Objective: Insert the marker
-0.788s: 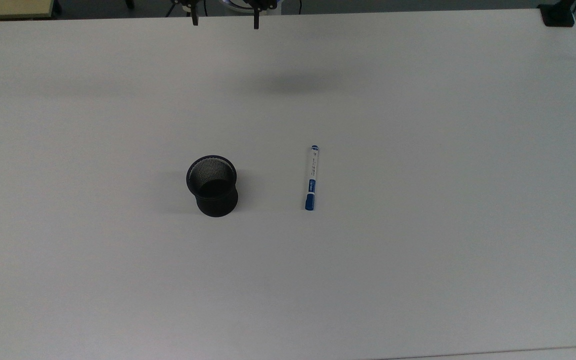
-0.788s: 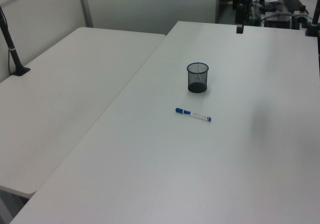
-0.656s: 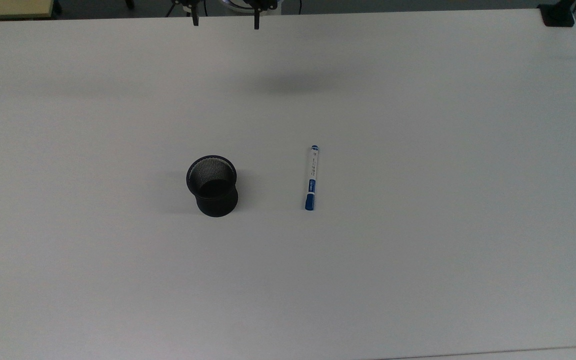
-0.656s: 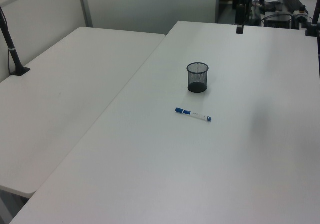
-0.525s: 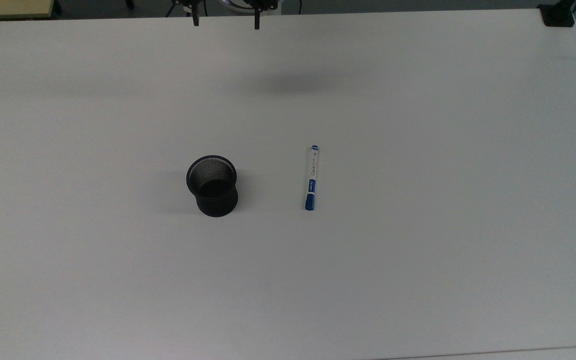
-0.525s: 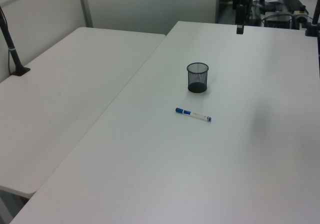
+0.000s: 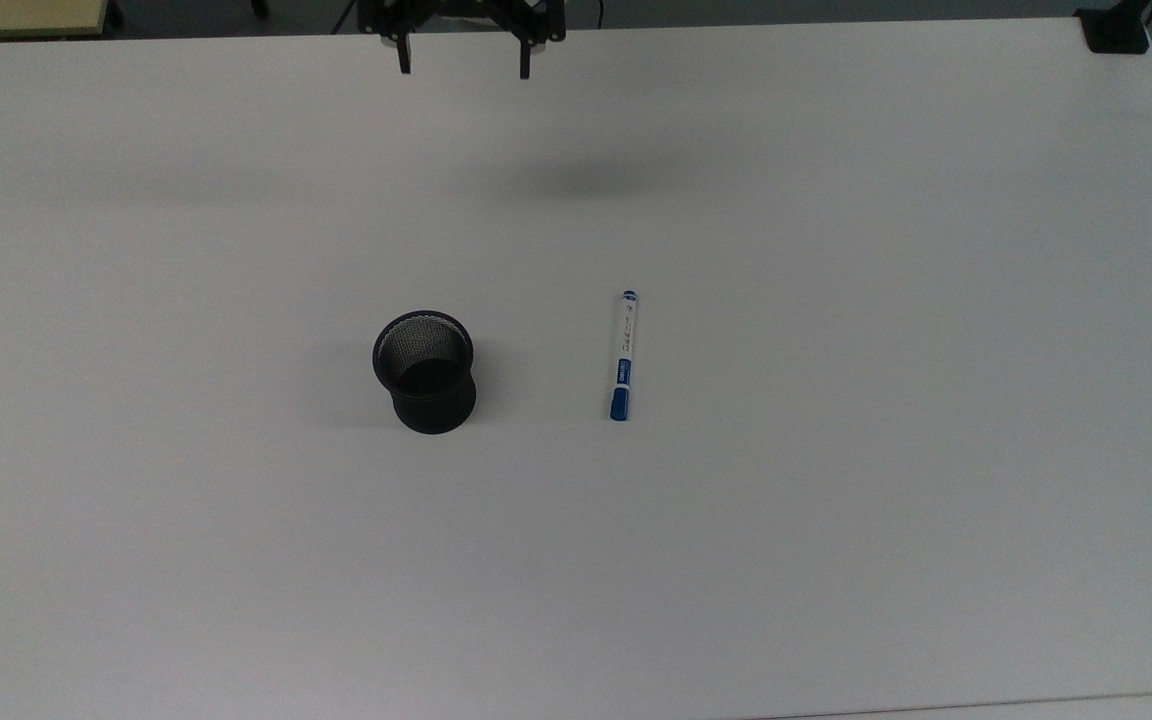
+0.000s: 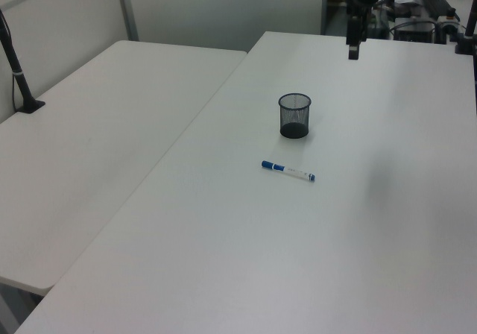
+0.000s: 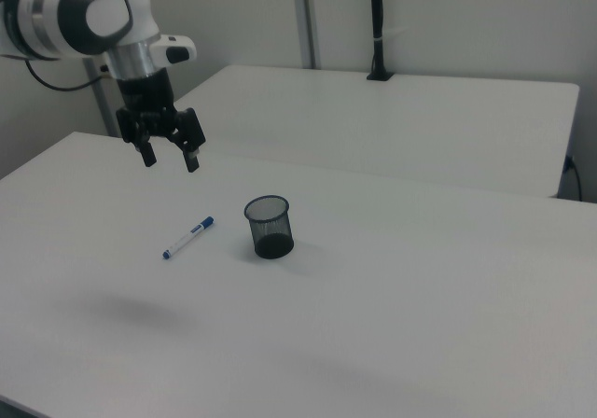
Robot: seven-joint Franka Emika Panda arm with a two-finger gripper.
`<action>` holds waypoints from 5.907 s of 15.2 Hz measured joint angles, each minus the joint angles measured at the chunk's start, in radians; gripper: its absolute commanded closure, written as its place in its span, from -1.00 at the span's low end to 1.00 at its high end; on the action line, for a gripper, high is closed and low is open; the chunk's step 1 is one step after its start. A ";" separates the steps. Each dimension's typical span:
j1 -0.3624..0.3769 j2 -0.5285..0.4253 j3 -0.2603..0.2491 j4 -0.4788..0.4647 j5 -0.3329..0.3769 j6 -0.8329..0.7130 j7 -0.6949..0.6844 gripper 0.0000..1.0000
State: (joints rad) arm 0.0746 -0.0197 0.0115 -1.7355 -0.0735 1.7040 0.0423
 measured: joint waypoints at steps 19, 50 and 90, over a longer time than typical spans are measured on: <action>0.170 0.545 0.005 0.086 -0.145 0.609 0.493 0.07; -0.012 0.376 -0.069 0.131 -0.215 0.694 0.512 0.82; 0.011 0.076 -0.015 0.126 -0.059 -0.026 0.038 -1.00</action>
State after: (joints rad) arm 0.0852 0.0564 -0.0035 -1.6096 -0.1323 1.6783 0.0807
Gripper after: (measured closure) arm 0.000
